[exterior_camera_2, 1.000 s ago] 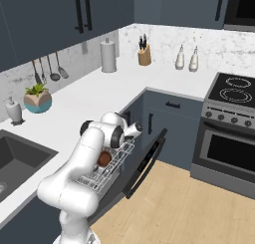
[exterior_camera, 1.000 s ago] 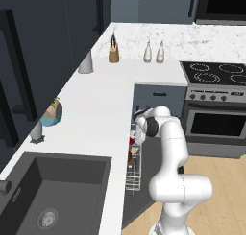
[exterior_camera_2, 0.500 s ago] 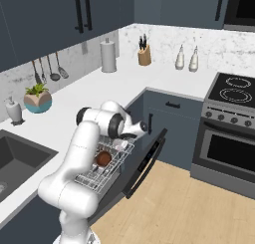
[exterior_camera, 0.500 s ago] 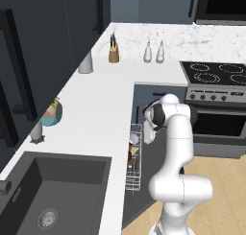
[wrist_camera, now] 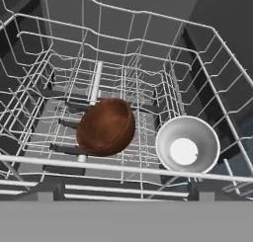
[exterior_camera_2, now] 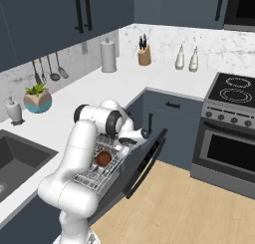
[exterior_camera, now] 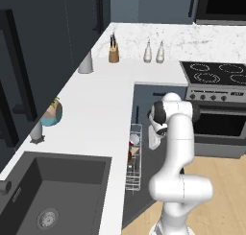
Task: Pick up the cup and bowl from the counter, place them in the dishwasher, and close the dishwasher door.
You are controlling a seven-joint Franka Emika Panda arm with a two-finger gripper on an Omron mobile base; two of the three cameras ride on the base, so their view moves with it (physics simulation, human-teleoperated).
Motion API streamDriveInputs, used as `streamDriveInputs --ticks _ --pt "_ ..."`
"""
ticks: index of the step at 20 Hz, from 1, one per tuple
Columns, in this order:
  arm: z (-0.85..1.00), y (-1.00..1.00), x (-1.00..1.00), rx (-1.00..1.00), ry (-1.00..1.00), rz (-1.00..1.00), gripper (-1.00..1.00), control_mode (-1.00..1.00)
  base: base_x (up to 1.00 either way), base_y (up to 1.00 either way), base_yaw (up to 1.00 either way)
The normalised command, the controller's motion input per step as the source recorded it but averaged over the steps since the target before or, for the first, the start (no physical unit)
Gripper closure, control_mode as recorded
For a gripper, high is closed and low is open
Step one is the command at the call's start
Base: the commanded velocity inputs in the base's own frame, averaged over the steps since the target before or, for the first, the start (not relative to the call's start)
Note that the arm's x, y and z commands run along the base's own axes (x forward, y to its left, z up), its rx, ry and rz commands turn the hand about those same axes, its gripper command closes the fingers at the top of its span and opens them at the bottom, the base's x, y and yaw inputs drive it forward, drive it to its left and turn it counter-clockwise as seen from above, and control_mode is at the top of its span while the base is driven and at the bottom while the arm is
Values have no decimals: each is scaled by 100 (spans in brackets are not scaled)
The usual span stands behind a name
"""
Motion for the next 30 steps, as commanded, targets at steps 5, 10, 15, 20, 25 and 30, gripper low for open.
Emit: streamDriveInputs --ticks 5,10,15,20,25,30 --pt "-38 58 0 -3 9 0 -100 -100 0 0 0" --pt "-5 98 3 1 7 0 -100 -100 0 0 0" --pt "1 100 12 9 2 0 -100 -100 0 0 0" --pt "56 -56 -49 18 -1 0 -100 -100 0 0 0" --pt "99 -100 -65 24 0 0 -100 -100 0 0 0" --pt "100 -89 -64 22 0 0 -100 -100 0 0 0"
